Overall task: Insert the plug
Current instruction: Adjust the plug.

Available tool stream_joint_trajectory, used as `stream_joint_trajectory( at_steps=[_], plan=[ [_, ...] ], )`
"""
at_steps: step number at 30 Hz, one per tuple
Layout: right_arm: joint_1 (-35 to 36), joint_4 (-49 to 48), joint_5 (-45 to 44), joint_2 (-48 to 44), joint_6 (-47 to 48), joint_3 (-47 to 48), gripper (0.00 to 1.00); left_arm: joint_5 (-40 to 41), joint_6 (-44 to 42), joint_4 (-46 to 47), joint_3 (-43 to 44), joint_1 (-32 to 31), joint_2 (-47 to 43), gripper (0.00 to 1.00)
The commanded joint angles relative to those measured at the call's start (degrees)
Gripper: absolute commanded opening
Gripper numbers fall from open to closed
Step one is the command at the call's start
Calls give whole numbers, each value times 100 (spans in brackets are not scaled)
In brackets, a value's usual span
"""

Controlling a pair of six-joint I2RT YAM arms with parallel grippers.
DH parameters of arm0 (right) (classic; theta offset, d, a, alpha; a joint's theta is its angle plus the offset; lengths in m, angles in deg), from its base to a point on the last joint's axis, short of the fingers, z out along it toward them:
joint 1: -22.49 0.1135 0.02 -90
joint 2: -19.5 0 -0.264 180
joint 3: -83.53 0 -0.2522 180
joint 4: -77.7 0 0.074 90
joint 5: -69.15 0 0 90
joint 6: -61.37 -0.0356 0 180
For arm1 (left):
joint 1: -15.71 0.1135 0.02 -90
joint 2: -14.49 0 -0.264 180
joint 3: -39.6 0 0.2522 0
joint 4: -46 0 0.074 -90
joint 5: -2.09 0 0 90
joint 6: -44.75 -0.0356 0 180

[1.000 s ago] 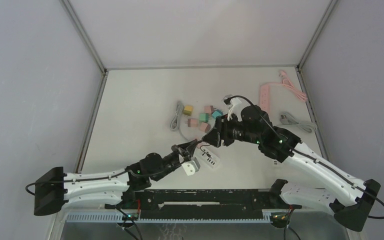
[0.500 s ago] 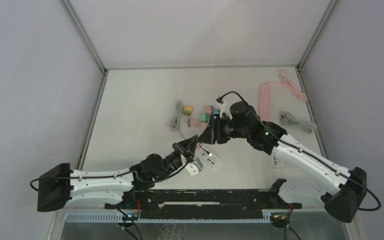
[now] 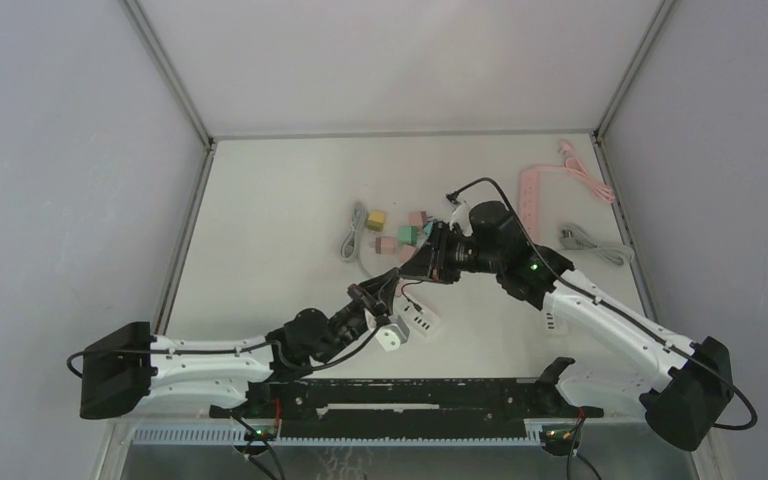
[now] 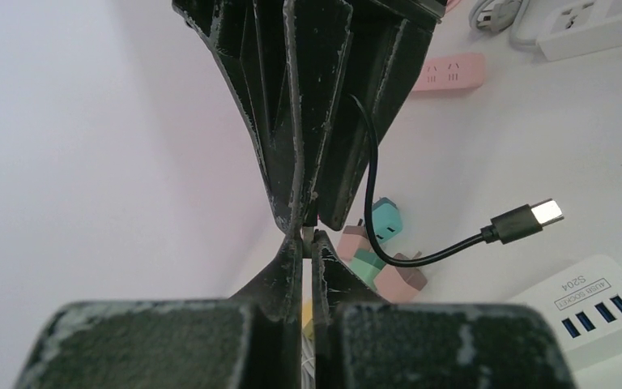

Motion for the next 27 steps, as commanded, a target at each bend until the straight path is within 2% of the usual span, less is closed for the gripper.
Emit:
stream_joint_trajectory(
  at_steps=[1, 4, 6, 9, 12, 14, 16, 21, 27],
  plan=[
    [-82, -397, 104, -164, -410, -18, 26, 36, -111, 485, 170, -59, 12, 0],
    [-95, -487, 147, -174, -471, -65, 20, 60, -135, 488, 165, -76, 28, 0],
    [-113, -549, 232, -172, -497, -90, 10, 106, -141, 488, 149, -84, 27, 1],
    [-171, -568, 370, -168, -428, -104, 0, 158, -96, 488, 117, -95, 12, 6],
    [-269, -584, 504, -188, -274, -105, 0, 138, -8, 488, 71, -114, -32, 19],
    [-368, -604, 693, -189, -137, -105, 0, 148, 67, 488, 25, -118, -75, 31],
    [-533, -585, 946, -206, 76, -102, 0, 131, 195, 482, -20, -122, -168, 38],
    [-899, -595, 1568, -229, 899, -99, 0, -1, 660, 310, -174, -121, -451, 49],
    [-997, 130, 2096, -277, 2565, 259, 0, 124, 1467, 181, -349, -123, -716, 54]
  ],
)
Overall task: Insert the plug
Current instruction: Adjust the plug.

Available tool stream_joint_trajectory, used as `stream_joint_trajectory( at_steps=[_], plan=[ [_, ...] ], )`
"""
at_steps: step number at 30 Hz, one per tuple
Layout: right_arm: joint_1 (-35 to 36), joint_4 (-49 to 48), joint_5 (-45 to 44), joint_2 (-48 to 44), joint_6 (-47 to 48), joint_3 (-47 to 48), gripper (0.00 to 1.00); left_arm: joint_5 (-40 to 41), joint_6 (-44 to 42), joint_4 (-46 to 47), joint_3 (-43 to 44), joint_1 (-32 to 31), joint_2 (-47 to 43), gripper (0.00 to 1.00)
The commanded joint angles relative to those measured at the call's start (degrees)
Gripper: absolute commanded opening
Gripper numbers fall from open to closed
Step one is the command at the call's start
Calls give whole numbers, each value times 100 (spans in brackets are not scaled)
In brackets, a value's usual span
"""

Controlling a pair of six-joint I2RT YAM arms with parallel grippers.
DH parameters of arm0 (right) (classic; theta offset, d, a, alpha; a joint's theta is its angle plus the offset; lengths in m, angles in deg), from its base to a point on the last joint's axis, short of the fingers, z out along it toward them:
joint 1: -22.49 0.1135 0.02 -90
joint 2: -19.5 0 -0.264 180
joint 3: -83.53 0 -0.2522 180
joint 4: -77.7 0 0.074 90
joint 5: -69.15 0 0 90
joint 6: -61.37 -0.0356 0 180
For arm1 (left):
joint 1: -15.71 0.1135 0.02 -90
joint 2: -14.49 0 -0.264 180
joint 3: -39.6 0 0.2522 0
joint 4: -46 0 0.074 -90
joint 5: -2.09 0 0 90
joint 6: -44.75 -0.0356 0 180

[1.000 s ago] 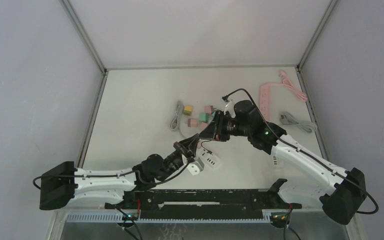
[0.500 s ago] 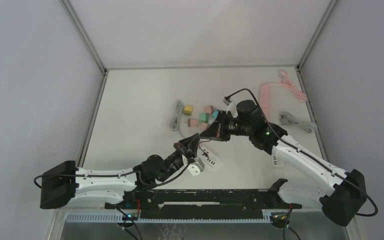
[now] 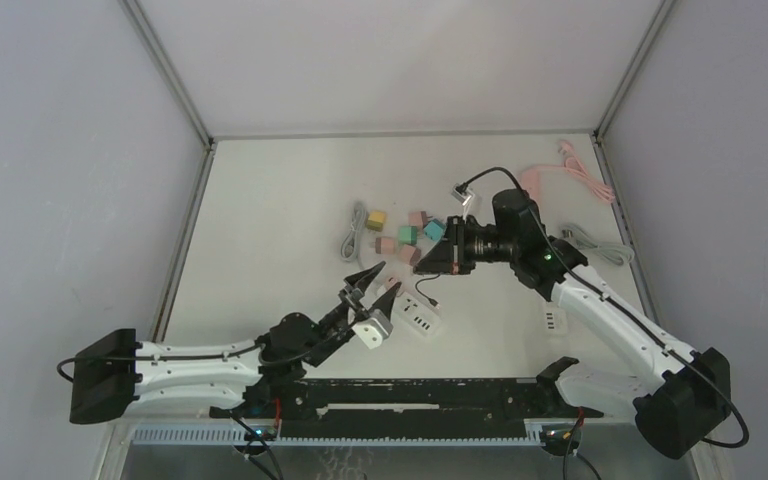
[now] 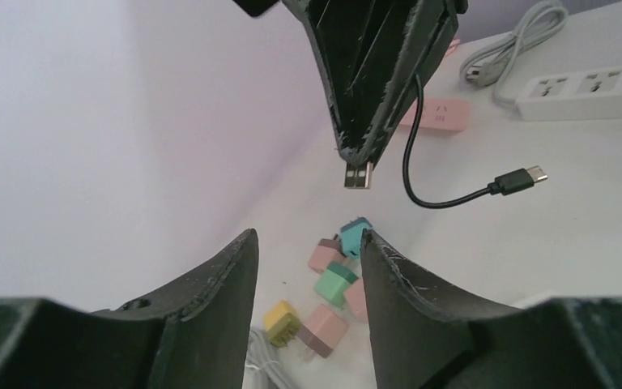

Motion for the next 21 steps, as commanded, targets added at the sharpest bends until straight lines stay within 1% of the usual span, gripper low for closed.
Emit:
stream_joint_trajectory(
  at_steps=[1, 5, 9, 11, 14, 18, 19, 21],
  plan=[
    [-28, 363, 660, -245, 1658, 412, 0, 81, 989, 23, -214, -24, -298, 55],
    [-24, 566, 749, -461, 2458, 448, 0, 428, 1957, -150, -290, 15, -595, 63],
    [-22, 835, 598, -688, 3210, 457, 0, 725, 3165, -805, -242, 137, -868, 68],
    [-22, 1098, 522, -783, 3610, 489, 0, 946, 4046, -1288, -150, 304, -972, 72],
    [4, 1539, 514, -903, 4288, 566, 1, 707, 5223, -2063, -1, 682, -1086, 73],
    [86, 2075, 401, -1029, 5205, 659, 3, 701, 6321, -2744, 98, 1029, -1156, 76],
    [119, 2261, 412, -1042, 5576, 698, 3, 733, 6615, -2911, 129, 1104, -1157, 78],
    [233, 2628, 478, -1038, 6403, 768, 2, 525, 7063, -3169, 184, 1336, -1138, 79]
  ],
)
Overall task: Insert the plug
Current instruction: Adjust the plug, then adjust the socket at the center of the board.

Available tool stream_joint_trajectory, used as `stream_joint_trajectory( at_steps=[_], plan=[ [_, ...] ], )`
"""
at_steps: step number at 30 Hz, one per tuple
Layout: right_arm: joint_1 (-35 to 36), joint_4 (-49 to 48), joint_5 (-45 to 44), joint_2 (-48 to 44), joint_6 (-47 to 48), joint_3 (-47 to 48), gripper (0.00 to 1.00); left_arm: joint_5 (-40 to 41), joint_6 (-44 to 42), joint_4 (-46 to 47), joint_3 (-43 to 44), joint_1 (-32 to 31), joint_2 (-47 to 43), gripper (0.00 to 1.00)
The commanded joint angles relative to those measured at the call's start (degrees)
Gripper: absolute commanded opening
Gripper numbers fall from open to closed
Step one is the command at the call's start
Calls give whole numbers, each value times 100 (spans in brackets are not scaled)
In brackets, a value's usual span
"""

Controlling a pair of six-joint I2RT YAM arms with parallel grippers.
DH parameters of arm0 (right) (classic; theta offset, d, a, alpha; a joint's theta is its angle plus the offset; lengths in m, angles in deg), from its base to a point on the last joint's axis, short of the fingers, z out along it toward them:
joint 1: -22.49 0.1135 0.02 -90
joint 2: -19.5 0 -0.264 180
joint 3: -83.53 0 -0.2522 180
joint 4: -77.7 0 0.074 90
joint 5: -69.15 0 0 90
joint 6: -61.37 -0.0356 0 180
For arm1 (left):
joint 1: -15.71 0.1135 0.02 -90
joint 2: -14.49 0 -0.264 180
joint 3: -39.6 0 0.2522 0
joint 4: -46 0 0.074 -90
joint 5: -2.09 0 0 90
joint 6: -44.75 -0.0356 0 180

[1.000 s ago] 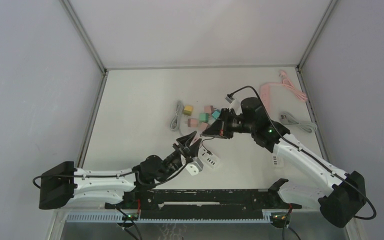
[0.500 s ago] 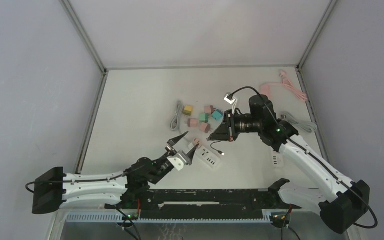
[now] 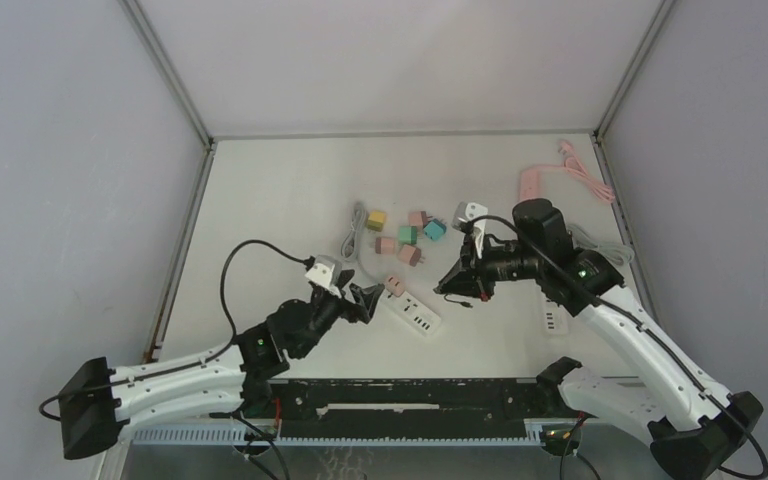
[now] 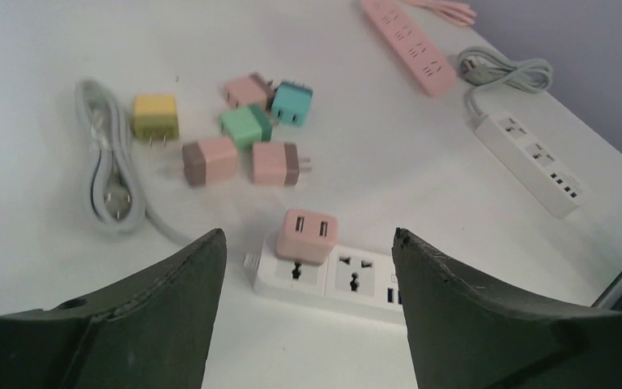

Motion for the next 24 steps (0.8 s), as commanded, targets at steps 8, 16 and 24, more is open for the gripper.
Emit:
stream_joint_trajectory(
  at_steps=[8, 16, 24],
  plan=[
    [461, 1569, -194, 347, 3681, 701, 3, -742, 2552, -1714, 819, 961, 429, 80],
    [860, 2451, -928, 1265, 4817, 1062, 5, -1588, 2933, -1796, 964, 1452, 1041, 79],
    [955, 2412, -1445, 1920, 5467, 1006, 0, -2178, 3016, -1836, 1266, 1593, 1832, 76]
  ],
)
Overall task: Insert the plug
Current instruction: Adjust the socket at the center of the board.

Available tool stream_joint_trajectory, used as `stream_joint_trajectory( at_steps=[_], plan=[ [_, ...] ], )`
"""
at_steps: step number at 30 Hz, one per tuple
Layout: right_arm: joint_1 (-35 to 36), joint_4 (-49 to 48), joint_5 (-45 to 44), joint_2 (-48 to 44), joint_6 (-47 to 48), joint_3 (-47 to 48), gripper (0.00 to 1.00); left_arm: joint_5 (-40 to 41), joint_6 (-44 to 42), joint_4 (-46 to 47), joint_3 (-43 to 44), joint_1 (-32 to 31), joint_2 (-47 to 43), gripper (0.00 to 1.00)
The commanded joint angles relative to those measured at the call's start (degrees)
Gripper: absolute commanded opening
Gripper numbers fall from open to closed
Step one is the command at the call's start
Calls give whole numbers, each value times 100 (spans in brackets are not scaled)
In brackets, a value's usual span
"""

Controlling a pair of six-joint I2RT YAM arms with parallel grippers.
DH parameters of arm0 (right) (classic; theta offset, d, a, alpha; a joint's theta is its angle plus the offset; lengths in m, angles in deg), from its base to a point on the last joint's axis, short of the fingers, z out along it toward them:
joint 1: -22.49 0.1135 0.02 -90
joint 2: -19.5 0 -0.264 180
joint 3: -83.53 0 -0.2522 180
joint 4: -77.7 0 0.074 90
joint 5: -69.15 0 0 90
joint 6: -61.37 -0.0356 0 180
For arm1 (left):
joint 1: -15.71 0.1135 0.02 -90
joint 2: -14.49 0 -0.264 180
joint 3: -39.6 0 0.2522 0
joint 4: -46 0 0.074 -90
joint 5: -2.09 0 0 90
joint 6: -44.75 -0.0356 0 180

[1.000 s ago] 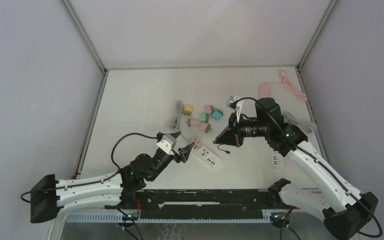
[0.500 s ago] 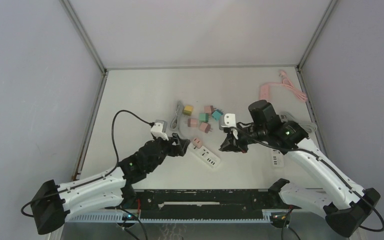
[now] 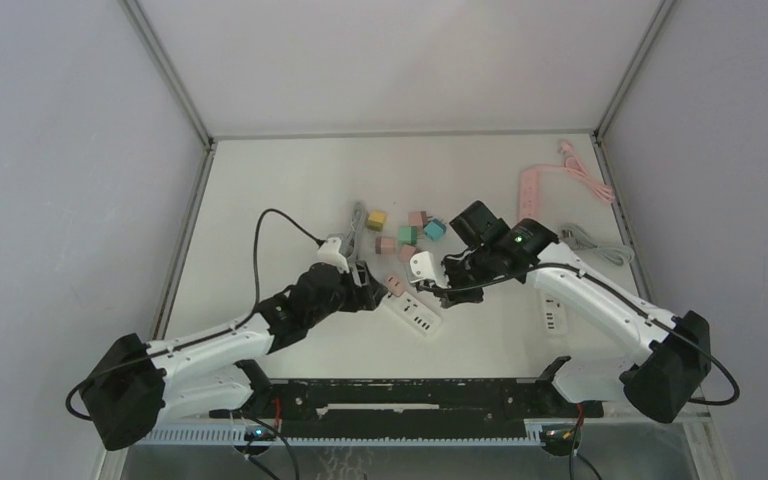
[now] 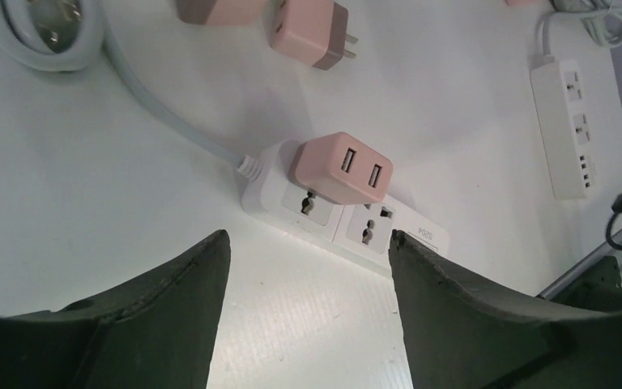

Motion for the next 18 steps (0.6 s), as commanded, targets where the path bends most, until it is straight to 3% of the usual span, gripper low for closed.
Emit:
stream_joint_trajectory(
  at_steps=[1, 7, 18],
  plan=[
    [9, -86, -298, 199, 531, 35, 0, -541, 229, 93, 440, 39, 315, 74],
    [-89, -538, -384, 320, 373, -327, 0, -869, 436, 69, 574, -50, 736, 66],
    [-251, -1870, -963, -881, -479, -1398, 0, 811, 1329, -1451, 1546, -986, 1396, 78]
  ],
)
